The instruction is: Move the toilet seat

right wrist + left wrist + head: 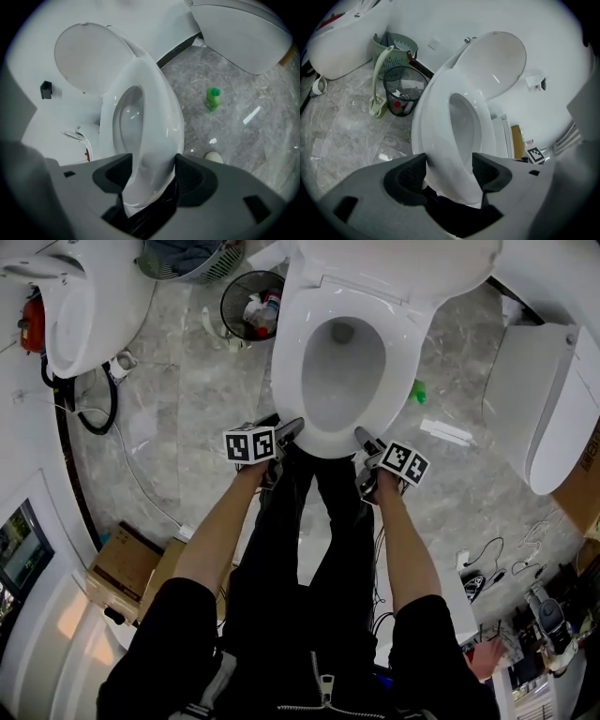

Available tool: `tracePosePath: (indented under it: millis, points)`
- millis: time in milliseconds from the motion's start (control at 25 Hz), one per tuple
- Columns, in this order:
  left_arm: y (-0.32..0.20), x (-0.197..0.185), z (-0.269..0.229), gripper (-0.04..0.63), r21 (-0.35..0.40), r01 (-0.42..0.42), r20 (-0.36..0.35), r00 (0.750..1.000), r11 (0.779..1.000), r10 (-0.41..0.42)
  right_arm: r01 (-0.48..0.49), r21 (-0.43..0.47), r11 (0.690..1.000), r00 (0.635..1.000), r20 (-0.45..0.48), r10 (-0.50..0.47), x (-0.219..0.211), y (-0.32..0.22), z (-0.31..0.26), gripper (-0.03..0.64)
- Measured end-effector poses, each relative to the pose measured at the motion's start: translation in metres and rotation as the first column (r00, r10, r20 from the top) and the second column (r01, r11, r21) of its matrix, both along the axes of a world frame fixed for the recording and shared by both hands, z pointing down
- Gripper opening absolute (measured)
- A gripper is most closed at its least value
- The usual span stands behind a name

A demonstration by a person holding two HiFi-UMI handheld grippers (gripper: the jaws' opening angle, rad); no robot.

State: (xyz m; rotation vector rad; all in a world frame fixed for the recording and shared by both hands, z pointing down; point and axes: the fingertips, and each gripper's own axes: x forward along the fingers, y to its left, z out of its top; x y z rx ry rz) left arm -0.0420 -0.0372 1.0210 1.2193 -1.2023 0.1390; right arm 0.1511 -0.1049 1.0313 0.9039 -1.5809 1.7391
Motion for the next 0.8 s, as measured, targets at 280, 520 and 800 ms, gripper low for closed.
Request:
tracePosePath:
  millis: [280,520,800]
  points:
    - [-0.01,-0.002,-0.069,0.276,0.073,-0.007,-0.028,1.0,0.997,0.009,-0.029,0.014,0.999,0.999,0.017,0.028,0.003,-0.012,-0.066,0.23]
    - [-0.031,-0.013,-0.13,0.239,0.128,-0.021,-0.03,0.999,0.992,0.025,-0.133,0.032,0.991,0.989,0.066,0.13,-0.002,-0.037,-0.128,0.213]
    - [-0.083,-0.031,-0.208,0.281,0.221,0.096,-0.107,0.992,0.971,-0.074,-0.231,0.093,0.968,0.967,0.131,0.218,-0.016,-0.087,-0.207,0.213]
